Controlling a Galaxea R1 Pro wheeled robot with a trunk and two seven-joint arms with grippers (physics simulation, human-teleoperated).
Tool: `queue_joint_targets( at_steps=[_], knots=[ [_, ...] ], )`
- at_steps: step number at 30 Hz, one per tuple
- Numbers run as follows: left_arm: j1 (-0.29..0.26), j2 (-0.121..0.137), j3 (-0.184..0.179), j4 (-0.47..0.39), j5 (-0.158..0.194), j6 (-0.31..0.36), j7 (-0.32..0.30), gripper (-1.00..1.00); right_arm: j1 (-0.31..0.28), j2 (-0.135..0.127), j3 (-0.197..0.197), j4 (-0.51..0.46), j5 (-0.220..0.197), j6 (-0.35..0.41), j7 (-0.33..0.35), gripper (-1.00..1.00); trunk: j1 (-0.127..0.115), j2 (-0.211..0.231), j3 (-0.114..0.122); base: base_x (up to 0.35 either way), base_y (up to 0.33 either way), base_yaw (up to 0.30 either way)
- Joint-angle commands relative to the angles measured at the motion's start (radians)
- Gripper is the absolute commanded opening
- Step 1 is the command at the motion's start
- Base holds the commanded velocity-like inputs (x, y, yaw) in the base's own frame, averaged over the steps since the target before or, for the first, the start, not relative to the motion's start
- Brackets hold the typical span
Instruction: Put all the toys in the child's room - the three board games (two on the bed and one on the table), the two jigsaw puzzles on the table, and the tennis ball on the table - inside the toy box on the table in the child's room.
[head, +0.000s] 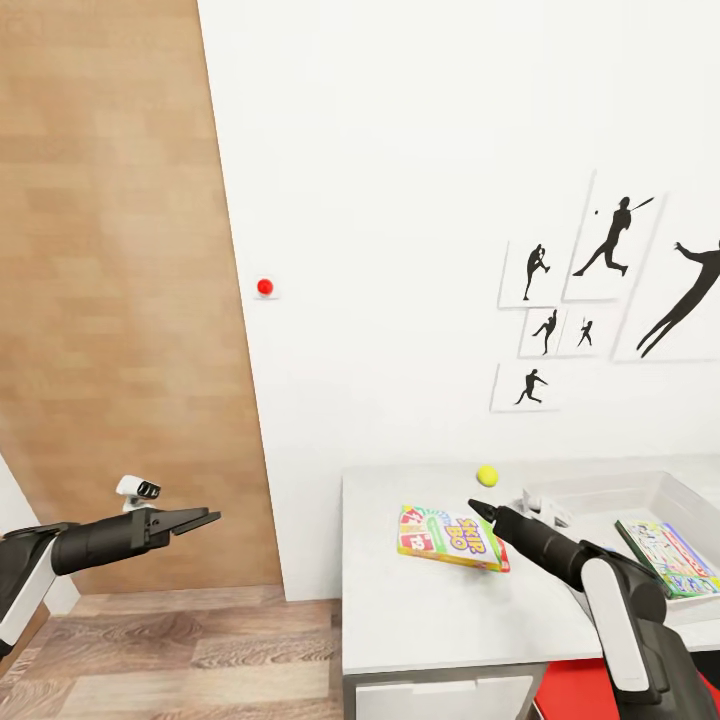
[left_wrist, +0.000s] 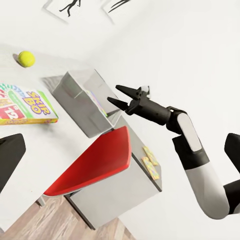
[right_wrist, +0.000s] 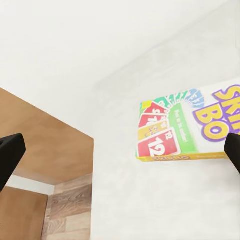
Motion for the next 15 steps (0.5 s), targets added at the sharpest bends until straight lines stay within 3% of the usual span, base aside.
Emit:
queue_joint_targets(
  at_steps=[1, 5, 7, 9, 10, 13, 14, 15],
  knots=[
    [0.000, 0.000, -0.001, 0.000, 0.001, 0.011, -0.002, 1.00, -0.002, 0.002, -0.001, -0.002, 0.008, 0.006, 0.002, 1.00, 0.000, -0.001, 0.000, 0.000, 0.000, 0.000],
    [0.000, -0.004, -0.001, 0.000, 0.000, 0.011, -0.001, 1.00, -0.024, 0.020, 0.028, 0.004, 0.006, 0.017, -0.106, 1.00, 0.000, -0.001, 0.000, 0.000, 0.000, 0.000],
    [0.000, -0.005, -0.001, 0.000, 0.000, 0.011, 0.001, 1.00, -0.081, 0.033, 0.056, 0.029, 0.001, 0.031, -0.207, 1.00, 0.000, -0.001, 0.000, 0.000, 0.000, 0.000],
    [0.000, -0.006, -0.001, 0.000, 0.000, 0.011, 0.003, 1.00, -0.199, 0.055, 0.090, 0.111, -0.003, 0.062, -0.349, 1.00, 0.000, -0.001, 0.000, 0.000, 0.000, 0.000],
    [0.000, -0.006, -0.001, 0.000, 0.000, 0.011, 0.003, 1.00, -0.234, 0.063, 0.097, 0.143, -0.004, 0.070, -0.382, 1.00, 0.000, -0.001, 0.000, 0.000, 0.000, 0.000],
    [0.000, -0.003, -0.002, 0.000, 0.000, 0.011, 0.004, 1.00, -0.464, 0.105, 0.121, 0.442, -0.005, 0.077, -0.533, 1.00, 0.000, -0.001, 0.000, 0.000, 0.000, 0.000],
    [0.000, -0.002, -0.002, 0.000, -0.001, 0.011, 0.005, 1.00, -0.537, 0.110, 0.123, 0.563, -0.005, 0.056, -0.558, 1.00, 0.000, -0.001, 0.000, 0.000, 0.000, 0.000],
    [0.000, -0.002, -0.002, 0.000, -0.001, 0.011, 0.005, 1.00, -0.571, 0.112, 0.124, 0.624, -0.005, 0.040, -0.567, 1.00, 0.000, -0.001, 0.000, 0.000, 0.000, 0.000]
  ],
)
